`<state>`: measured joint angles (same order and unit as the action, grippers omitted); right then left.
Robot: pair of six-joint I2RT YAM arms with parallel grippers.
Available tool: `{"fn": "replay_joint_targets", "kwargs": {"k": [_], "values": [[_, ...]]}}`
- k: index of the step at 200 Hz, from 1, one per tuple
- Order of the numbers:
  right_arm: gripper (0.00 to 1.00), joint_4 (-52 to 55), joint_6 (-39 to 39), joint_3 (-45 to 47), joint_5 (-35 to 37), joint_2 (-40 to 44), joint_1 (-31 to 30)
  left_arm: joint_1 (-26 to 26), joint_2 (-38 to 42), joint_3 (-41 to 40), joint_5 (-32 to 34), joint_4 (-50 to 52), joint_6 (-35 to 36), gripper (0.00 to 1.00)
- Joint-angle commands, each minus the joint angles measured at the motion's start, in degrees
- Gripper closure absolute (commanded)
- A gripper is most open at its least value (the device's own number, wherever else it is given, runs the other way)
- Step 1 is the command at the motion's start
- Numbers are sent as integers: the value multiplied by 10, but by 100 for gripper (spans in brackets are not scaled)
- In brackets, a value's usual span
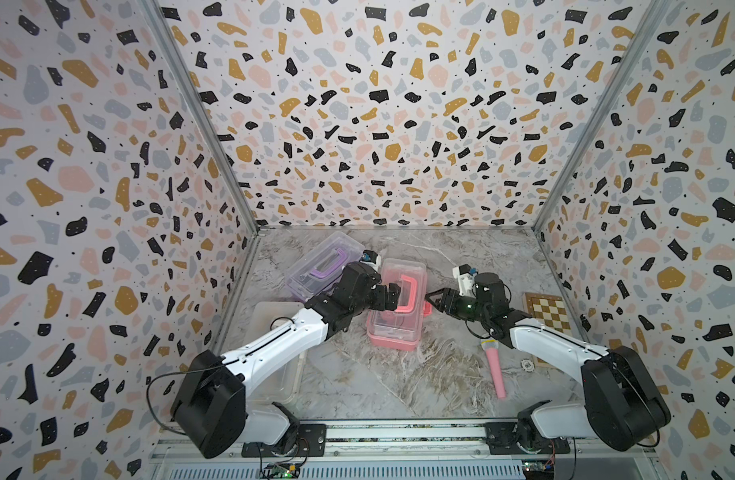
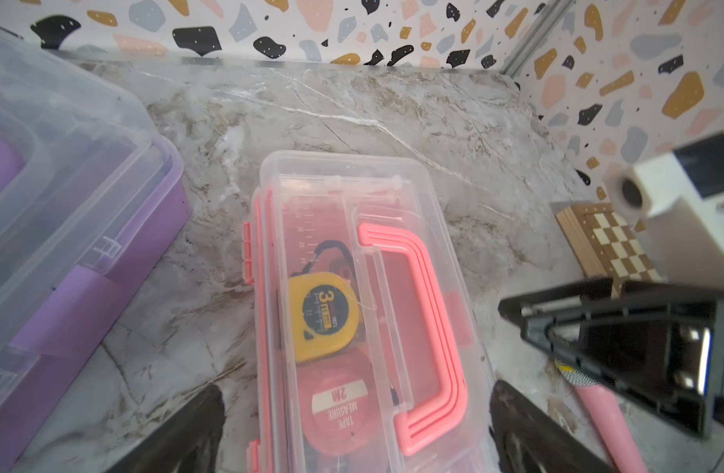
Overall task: Close toolboxes
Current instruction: Close the toolbox at the center of the board, then adjust the toolbox at the center of the board.
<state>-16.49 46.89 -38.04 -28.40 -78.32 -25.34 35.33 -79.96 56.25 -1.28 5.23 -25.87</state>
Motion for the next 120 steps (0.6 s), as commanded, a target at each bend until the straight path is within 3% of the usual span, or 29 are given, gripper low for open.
{"fn": "replay_joint_targets", "kwargs": {"k": [1, 46, 88, 120], "values": [[39, -63, 20, 6, -27, -5, -17, -29, -30, 22, -80, -69, -34, 1], [40, -157, 59, 6, -42, -46, -65, -63, -113, 62, -152, -97, -19, 1], [42, -233, 84, 0, -64, -79, -95, -73, -158, 86, -176, -92, -14, 1], [43, -120, 31, -3, -11, -32, -93, -74, -163, 82, -195, -83, -14, 1]]}}
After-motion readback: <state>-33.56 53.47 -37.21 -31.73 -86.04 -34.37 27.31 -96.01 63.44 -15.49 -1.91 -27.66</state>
